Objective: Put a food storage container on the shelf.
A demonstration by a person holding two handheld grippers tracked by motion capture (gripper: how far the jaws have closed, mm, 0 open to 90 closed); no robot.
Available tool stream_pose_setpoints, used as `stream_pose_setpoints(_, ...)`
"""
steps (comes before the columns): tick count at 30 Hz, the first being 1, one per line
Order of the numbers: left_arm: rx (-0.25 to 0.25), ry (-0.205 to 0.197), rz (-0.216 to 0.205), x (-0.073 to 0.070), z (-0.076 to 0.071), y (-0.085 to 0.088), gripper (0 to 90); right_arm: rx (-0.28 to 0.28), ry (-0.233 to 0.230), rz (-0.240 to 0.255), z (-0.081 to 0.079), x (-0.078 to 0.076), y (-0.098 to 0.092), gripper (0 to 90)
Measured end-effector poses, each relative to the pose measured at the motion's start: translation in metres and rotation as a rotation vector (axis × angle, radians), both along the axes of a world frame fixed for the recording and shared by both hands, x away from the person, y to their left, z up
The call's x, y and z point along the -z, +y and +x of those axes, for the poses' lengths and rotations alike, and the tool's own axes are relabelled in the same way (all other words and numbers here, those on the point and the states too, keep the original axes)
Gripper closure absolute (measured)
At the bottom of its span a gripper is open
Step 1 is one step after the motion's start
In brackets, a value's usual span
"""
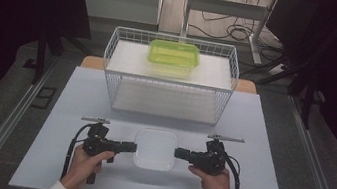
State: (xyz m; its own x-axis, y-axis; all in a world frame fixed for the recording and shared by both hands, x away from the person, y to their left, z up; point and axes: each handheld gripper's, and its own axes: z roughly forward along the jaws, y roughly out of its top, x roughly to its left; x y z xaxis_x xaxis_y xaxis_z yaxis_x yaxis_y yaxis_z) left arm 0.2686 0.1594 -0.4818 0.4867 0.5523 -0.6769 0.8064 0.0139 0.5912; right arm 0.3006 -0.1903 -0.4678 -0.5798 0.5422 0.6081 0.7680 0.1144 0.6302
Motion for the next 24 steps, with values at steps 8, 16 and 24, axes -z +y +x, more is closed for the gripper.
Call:
stream_pose_setpoints(8,-0.004,-0.038,0.013,-0.012,-0.001,-0.003,79.0,0.002,-0.043,-0.012,-0.002,-0.012,0.0,79.4)
stream_pose_setpoints(16,-0.003,-0.062,0.008,-0.02,0.0,-0.005,78.9,0.0,-0.084,-0.01,-0.005,-0.025,-0.003,79.5)
stream_pose_setpoints(24,-0.009,-0.085,0.008,-0.028,0.0,-0.005,78.9,-0.001,-0.118,-0.008,-0.006,-0.033,-0.004,79.5)
